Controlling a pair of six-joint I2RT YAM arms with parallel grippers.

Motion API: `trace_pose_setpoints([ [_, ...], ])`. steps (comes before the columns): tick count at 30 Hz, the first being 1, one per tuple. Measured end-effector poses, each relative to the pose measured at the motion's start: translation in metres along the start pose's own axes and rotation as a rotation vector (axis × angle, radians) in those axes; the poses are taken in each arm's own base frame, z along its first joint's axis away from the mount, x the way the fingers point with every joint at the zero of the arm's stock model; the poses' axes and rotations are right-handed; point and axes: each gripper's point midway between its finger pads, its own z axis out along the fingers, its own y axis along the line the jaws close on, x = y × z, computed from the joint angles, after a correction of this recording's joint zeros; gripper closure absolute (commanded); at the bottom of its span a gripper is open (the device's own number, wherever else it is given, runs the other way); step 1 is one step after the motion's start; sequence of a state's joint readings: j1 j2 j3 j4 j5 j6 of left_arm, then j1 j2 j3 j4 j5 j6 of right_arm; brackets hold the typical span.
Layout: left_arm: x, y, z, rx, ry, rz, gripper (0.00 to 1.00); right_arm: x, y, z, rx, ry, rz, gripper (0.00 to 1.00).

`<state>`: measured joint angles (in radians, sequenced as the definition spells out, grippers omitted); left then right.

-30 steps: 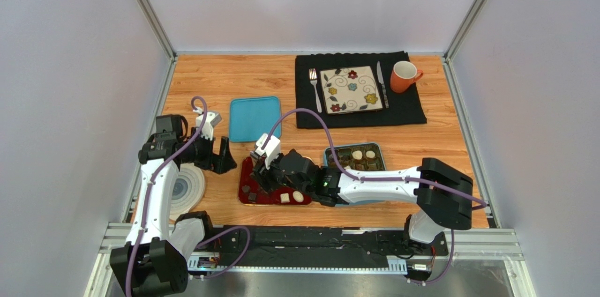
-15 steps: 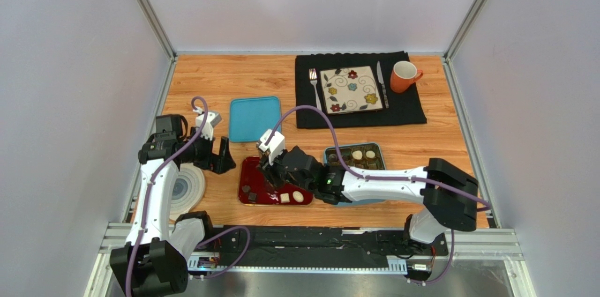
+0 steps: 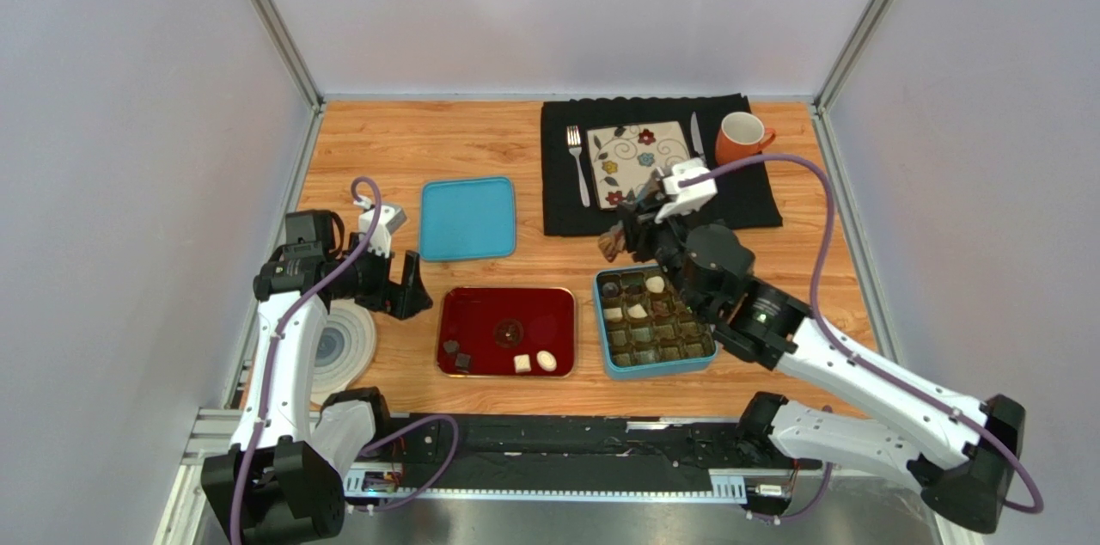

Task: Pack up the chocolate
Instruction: Place the fake chocolate in the packing box.

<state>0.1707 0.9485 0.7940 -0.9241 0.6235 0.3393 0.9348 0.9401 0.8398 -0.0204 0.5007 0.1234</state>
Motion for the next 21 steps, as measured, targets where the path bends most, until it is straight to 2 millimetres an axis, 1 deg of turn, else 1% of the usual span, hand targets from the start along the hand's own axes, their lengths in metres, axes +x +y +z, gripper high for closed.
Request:
trace_pose_setpoints([
  [2,0.0,0.0,0.0,0.001,0.0,-0.001,0.01,0.003,-0.024,-0.011,0.079,0.007,0.003,0.91],
  [3,0.0,0.0,0.0,0.002,0.0,-0.001,0.01,0.008,-0.037,-0.016,0.126,0.019,0.0,0.91],
  [5,0.0,0.0,0.0,0.004,0.0,-0.001,0.01,0.02,-0.059,-0.024,0.212,0.045,0.0,0.92],
  [8,0.0,-0.001,0.0,0.005,0.0,-0.002,0.01,0.044,-0.088,-0.035,0.342,0.11,-0.022,0.92],
  [11,0.0,-0.001,0.0,0.005,0.0,-0.002,0.01,0.059,-0.102,-0.042,0.421,0.156,-0.043,0.91],
  [13,0.0,-0.001,0.0,0.005,0.0,-0.002,0.01,0.064,-0.109,-0.046,0.461,0.171,-0.052,0.91],
  [17,0.0,-0.001,0.0,0.005,0.0,-0.002,0.01,0.067,-0.118,-0.05,0.511,0.175,-0.046,0.89],
  [21,0.0,-0.001,0.0,0.005,0.0,-0.002,0.01,0.071,-0.12,-0.053,0.522,0.189,-0.038,0.86],
])
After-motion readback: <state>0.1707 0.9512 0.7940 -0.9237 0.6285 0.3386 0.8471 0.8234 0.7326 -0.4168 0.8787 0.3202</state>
